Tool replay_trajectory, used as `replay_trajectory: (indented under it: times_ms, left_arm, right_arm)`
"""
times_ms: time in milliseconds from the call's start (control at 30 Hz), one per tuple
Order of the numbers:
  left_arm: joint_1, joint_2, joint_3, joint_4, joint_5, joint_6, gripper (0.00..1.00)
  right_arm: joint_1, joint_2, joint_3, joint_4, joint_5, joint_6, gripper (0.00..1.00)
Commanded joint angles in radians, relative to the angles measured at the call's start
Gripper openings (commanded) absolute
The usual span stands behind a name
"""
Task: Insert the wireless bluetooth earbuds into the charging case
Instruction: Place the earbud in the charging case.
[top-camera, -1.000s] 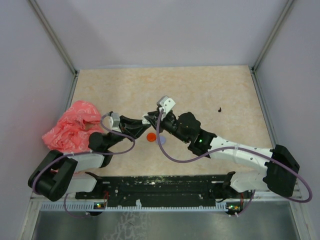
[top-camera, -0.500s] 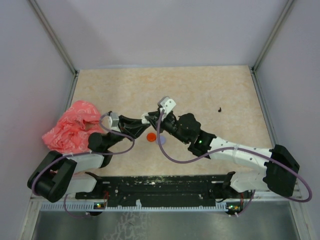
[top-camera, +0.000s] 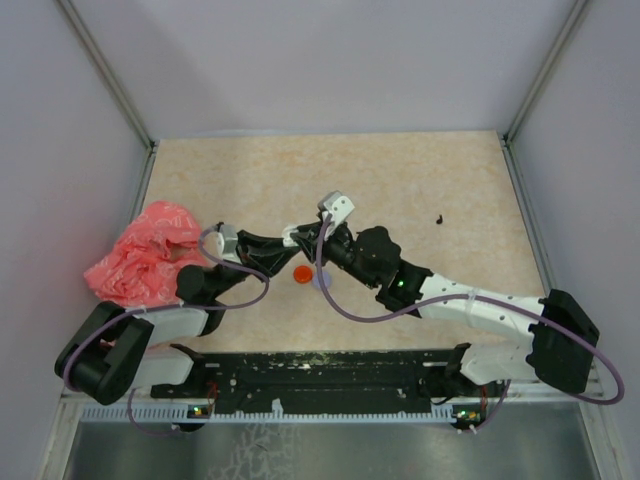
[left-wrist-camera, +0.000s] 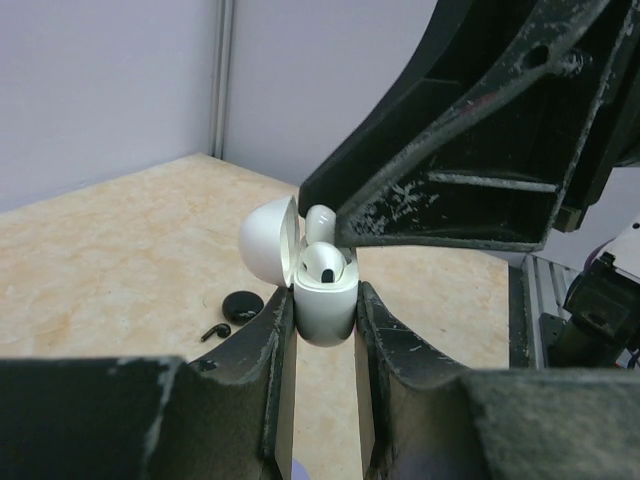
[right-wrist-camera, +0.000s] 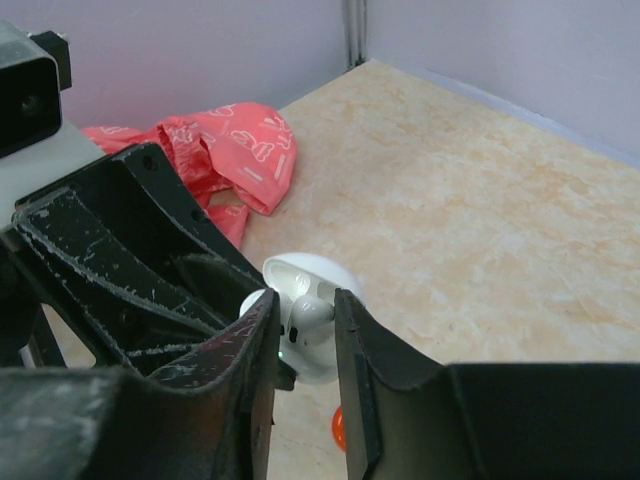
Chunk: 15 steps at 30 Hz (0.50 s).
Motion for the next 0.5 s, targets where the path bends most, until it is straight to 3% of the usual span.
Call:
replay_trajectory:
  times_ms: [0, 267, 333, 467]
  left_arm:
    - [0.005, -0.009, 0.011, 0.272, -0.029, 0.006, 0.00]
    - [0.004, 0.009, 0.000, 0.272, 0.005, 0.006, 0.00]
    - [0.004, 0.019, -0.004, 0.271, 0.014, 0.001, 0.00]
    - [0.003, 0.038, 0.006, 0.267, 0.068, -0.019, 0.00]
  right_arm:
    - [0.019, -0.052, 0.015, -0.024, 0.010, 0.029, 0.32]
    - [0.001, -0.140, 0.039, -0.117, 0.029, -0.006, 0.43]
    - [-0.040, -0.164, 0.064, -0.172, -0.048, -0.001, 0.45]
    - [-0.187, -0.168, 0.144, -0.315, -0.358, 0.069, 0.49]
